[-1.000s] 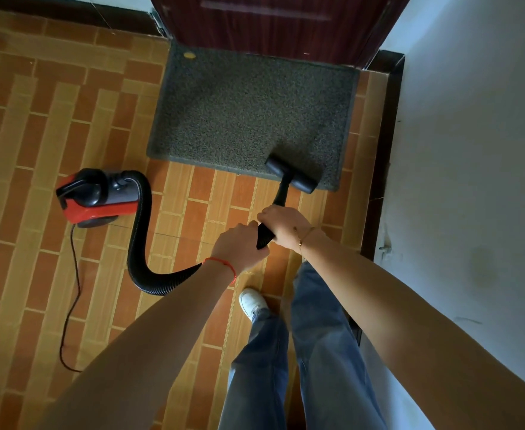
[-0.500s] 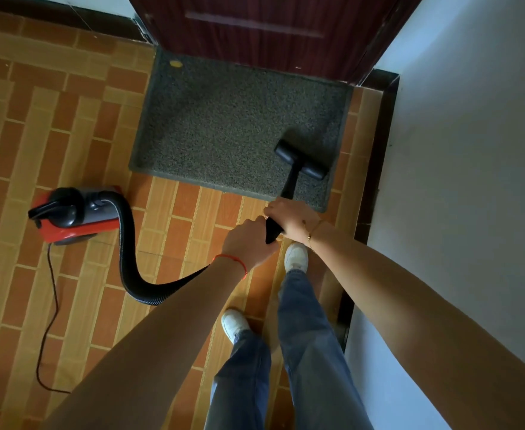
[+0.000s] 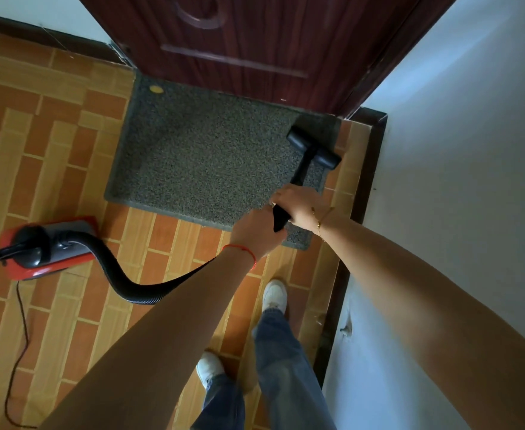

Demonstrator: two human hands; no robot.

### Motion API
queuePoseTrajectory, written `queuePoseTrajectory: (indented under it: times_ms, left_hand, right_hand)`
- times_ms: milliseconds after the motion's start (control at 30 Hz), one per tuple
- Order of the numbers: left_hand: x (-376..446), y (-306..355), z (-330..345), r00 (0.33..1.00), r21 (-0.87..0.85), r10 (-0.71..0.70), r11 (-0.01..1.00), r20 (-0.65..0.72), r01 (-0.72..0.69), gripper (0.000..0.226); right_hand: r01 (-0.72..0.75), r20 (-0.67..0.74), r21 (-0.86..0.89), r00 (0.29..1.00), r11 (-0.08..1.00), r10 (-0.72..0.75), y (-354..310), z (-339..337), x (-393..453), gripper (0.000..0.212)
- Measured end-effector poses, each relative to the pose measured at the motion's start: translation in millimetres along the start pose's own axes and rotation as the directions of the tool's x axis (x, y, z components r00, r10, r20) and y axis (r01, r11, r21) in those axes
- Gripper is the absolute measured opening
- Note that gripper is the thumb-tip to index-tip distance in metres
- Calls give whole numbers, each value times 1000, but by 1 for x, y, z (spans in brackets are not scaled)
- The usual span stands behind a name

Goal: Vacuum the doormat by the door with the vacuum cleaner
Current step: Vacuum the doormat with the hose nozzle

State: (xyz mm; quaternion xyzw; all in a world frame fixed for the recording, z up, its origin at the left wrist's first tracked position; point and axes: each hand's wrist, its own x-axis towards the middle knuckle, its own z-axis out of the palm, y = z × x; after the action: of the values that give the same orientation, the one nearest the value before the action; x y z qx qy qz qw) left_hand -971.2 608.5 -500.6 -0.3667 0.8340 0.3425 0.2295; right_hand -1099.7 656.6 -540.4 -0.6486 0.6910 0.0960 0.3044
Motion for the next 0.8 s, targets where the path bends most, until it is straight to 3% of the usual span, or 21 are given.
queuePoseTrajectory:
  times_ms: [367,800]
  left_hand:
    - [61,41,-18,998,65,55,996,-16,-54,34]
    - [51,32,-23,997,86,70,994,-25,-67,31]
  right_hand:
    - [-15,-45,-3,999,1000,15,68,-27,14,22]
    - [-13,-50,60,999,998,16,54,-28,13,19]
